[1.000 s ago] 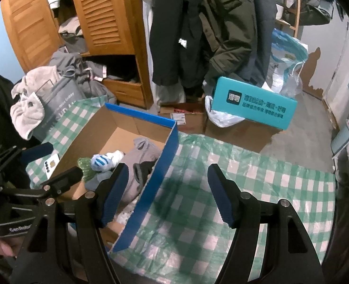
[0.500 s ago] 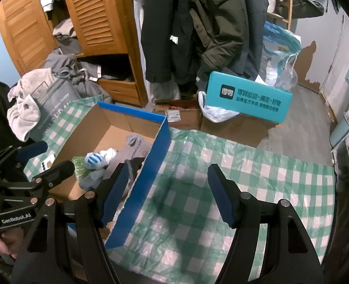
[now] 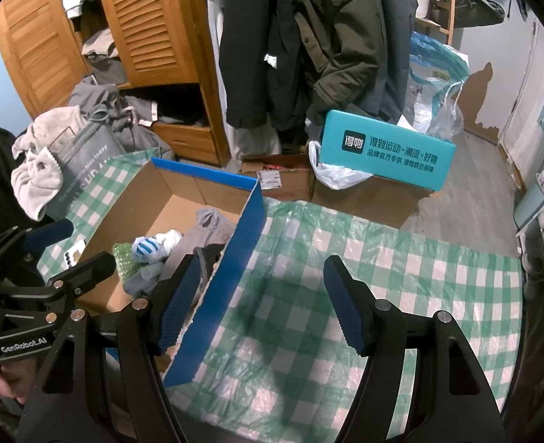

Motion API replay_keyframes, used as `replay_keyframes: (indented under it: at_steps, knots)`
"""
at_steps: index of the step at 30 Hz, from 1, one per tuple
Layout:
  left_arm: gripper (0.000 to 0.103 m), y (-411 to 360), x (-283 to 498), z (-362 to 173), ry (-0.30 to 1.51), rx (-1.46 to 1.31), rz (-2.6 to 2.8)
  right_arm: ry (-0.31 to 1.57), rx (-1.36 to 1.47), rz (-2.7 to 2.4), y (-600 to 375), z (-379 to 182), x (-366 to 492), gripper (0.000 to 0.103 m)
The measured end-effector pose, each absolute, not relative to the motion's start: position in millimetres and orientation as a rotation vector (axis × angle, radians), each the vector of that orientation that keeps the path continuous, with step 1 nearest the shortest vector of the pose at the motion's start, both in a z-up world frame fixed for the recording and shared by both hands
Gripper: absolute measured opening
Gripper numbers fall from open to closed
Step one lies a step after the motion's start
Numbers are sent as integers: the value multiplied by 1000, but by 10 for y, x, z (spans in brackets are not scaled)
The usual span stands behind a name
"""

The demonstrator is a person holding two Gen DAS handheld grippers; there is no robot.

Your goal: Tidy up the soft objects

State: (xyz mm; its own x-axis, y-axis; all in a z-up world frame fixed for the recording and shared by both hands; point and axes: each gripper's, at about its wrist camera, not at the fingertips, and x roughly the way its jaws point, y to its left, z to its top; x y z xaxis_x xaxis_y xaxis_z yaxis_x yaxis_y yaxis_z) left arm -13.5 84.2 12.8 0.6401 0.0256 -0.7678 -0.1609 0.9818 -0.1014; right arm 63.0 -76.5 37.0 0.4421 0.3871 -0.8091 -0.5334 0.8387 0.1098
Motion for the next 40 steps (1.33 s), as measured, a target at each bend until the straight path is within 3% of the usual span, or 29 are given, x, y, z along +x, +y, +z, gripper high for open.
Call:
replay_keyframes:
  at_steps: [40]
  knots:
    - [82,733,-110,134,875,-138,94,959,-170,574,-817,351,636,69]
